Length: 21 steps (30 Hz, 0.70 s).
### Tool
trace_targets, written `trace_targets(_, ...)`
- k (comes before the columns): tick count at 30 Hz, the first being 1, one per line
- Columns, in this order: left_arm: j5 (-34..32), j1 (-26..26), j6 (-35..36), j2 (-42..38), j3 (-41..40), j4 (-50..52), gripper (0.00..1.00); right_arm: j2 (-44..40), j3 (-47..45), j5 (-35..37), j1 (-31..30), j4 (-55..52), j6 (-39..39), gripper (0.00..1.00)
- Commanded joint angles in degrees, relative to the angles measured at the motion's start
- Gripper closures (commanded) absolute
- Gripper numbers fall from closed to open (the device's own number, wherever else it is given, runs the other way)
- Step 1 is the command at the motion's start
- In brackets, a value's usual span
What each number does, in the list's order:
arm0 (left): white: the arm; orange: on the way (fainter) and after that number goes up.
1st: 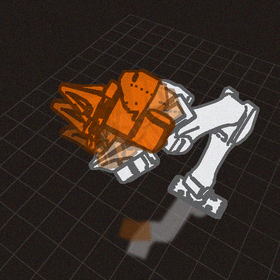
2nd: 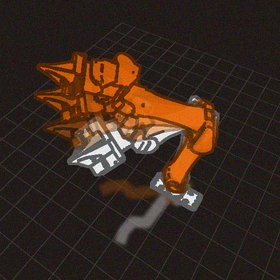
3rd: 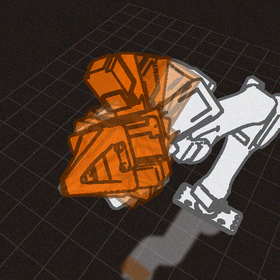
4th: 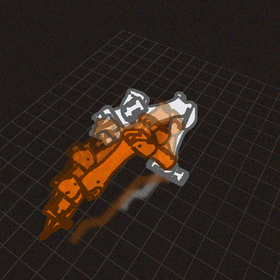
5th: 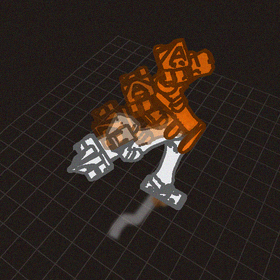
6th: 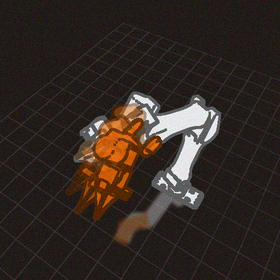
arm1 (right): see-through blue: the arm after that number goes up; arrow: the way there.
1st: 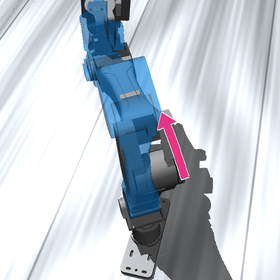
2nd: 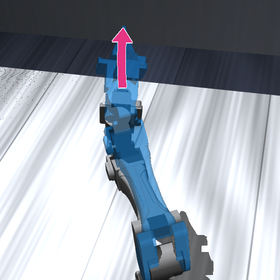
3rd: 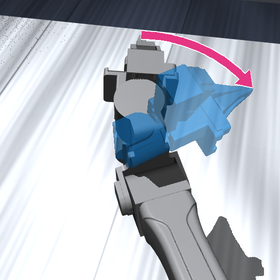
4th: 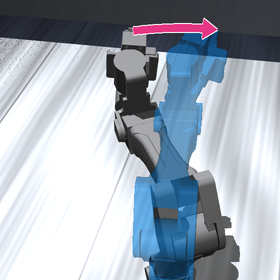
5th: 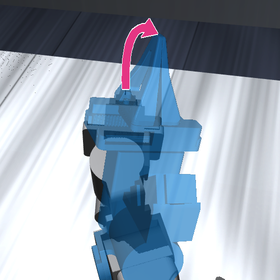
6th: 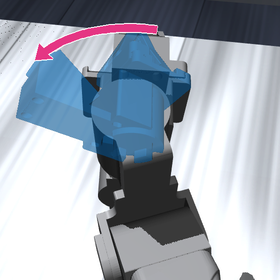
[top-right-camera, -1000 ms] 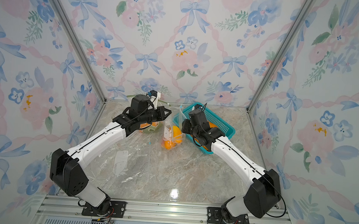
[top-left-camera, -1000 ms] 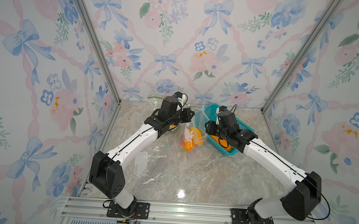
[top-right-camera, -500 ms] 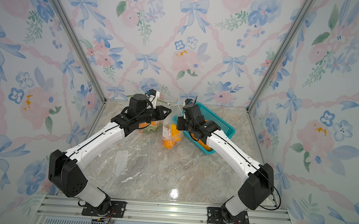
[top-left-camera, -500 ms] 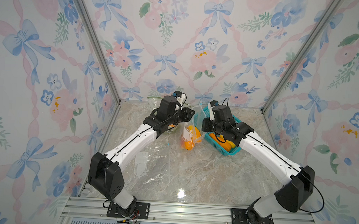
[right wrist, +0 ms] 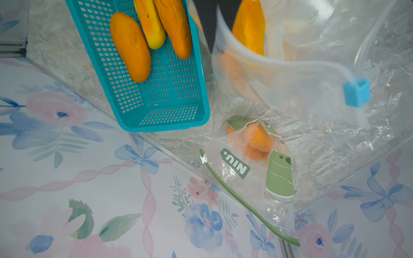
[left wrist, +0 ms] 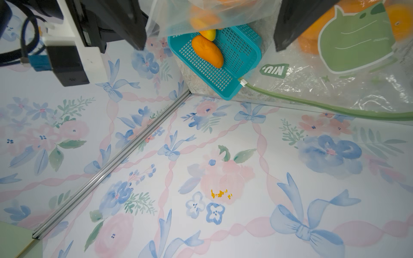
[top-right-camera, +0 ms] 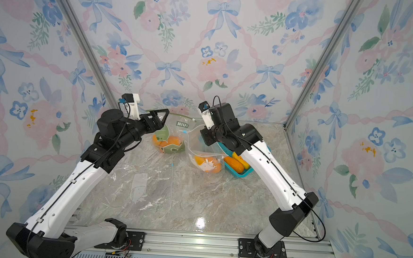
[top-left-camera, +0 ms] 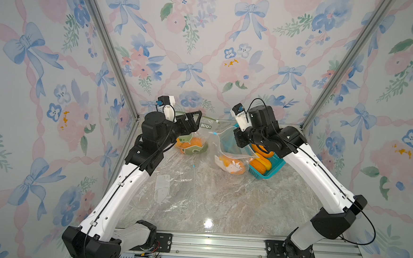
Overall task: Place the mango in a zip-top bag and seal the zipper
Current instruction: Adjust the zipper food storage bag at the center of the board.
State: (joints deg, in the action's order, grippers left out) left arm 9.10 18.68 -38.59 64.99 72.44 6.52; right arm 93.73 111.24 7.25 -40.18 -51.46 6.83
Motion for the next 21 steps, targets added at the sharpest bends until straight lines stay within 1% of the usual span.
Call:
trace_targets(1,-0.7,-0.88,3.93,-1.43,-2.72,-0.37,0.04,0.83,3.93,-2.8,0.82,-7.19,8.44,1.0)
trace_targets(2,-0.22,-0.85,5.61,-1.89,-3.57,-0.47,0.05,2.22,4.41,-4.92,1.3,-8.39,10.08,1.0)
trace_targets(4,2.05,-0.91,9.56,-2.94,-5.43,-1.1,0.09,1.59,3.66,-9.19,2.22,-9.39,13.14,1.0)
trace_targets(6,5.84,-0.91,15.23,-4.6,-8.49,-2.93,0.14,1.38,1.88,-15.24,3.82,-9.58,16.07,1.0)
trace_targets(9,10.52,-0.89,21.46,-7.97,-14.52,-7.3,0.2,1.37,0.01,-22.54,5.99,-10.55,20.42,1.0)
trace_targets(11,16.11,-0.84,25.12,-10.33,-19.24,-12.04,0.25,1.45,-0.93,-25.73,7.14,-10.85,23.02,1.0)
trace_targets(14,25.32,-0.84,28.15,-12.4,-26.7,-21.69,0.25,2.15,-1.24,-31.17,9.21,-11.67,26.83,1.0)
trace_targets(17,31.77,-0.91,29.59,-11.83,-31.41,-30.45,0.25,4.58,0.79,-35.63,11.65,-12.86,28.38,1.0)
trace_targets(19,34.02,-0.86,32.33,-10.35,-32.32,-32.11,0.25,6.35,2.87,-39.07,13.22,-14.15,29.22,1.0)
trace_targets(21,34.85,-0.86,34.09,-7.43,-31.49,-32.27,0.25,8.16,5.15,-42.38,14.57,-15.61,30.1,1.0)
